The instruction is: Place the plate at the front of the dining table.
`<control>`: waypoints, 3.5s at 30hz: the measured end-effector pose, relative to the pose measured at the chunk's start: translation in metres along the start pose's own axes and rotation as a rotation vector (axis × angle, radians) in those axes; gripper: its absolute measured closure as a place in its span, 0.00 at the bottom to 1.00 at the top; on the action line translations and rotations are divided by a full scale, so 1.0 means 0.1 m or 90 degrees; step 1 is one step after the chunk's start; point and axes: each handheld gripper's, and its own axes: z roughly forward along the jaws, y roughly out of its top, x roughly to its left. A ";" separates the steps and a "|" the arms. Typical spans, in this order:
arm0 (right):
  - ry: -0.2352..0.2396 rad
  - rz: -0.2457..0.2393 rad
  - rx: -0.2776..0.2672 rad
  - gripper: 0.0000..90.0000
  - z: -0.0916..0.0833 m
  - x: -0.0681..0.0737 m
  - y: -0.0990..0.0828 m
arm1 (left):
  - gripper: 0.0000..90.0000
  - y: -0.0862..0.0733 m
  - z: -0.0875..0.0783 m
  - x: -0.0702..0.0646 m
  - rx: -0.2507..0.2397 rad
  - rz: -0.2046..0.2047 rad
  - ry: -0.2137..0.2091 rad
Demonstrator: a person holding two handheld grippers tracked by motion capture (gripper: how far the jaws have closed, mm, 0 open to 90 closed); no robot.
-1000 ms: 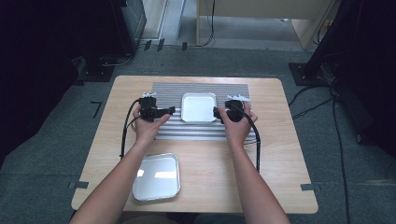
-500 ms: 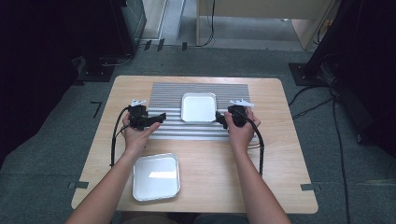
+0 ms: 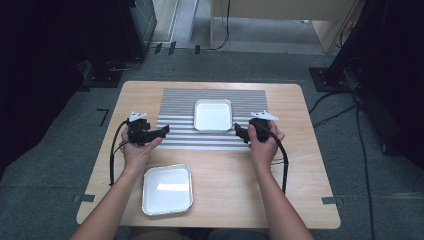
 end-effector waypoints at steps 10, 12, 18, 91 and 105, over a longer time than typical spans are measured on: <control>-0.004 0.004 -0.003 0.28 -0.15 -0.04 -0.05 | 0.16 -0.17 -0.19 0.15 0.001 -0.009 0.012; -0.004 0.005 -0.004 0.28 -0.18 -0.05 -0.07 | 0.16 -0.21 -0.22 0.18 0.000 -0.013 0.014; -0.007 0.004 -0.011 0.29 -0.27 -0.09 -0.11 | 0.16 -0.32 -0.34 0.31 -0.005 -0.025 0.023; -0.128 0.018 0.006 0.29 -1.51 -1.12 -1.21 | 0.16 -1.21 -1.16 0.87 0.025 0.005 0.147; -0.163 0.041 0.035 0.29 -1.65 -1.23 -1.42 | 0.16 -1.30 -1.31 0.94 0.029 0.012 0.162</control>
